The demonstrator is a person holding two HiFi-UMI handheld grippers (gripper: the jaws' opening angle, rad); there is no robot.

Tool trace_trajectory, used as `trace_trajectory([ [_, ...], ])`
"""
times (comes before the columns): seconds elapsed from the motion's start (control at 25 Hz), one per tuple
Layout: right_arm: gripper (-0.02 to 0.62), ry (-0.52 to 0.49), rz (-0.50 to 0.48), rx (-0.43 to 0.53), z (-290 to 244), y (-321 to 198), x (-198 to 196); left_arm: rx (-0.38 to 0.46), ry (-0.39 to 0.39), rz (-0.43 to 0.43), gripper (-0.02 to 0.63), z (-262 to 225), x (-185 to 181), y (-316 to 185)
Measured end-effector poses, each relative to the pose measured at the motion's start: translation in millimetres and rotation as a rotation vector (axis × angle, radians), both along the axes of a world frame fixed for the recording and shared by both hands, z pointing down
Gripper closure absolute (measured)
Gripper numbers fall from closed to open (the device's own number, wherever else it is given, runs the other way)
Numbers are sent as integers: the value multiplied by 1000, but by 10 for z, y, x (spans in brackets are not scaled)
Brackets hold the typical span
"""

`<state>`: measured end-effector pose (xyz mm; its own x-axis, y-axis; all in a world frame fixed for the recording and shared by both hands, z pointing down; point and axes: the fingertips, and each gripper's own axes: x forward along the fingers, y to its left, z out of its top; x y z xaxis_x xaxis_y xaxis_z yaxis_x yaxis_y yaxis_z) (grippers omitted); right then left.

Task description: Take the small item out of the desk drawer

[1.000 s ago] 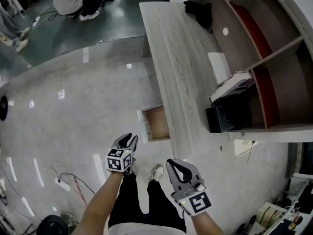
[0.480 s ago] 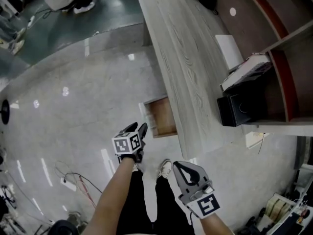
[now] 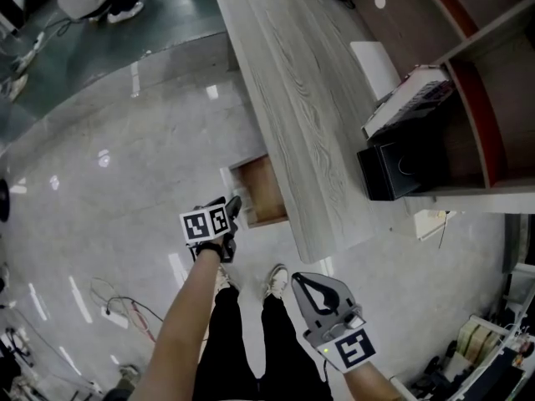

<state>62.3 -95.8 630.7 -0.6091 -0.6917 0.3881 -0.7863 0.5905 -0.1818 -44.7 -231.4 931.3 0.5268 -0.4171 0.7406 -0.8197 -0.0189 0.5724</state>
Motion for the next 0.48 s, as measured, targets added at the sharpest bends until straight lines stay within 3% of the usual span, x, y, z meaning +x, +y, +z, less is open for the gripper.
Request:
trace_trajectory([
  [0.28, 574, -6, 4, -11, 100, 40, 3, -45, -34, 32, 413, 109, 61, 9],
  [0.48, 574, -3, 4, -12, 104, 76, 5, -57, -85, 36, 500, 101, 2, 55],
])
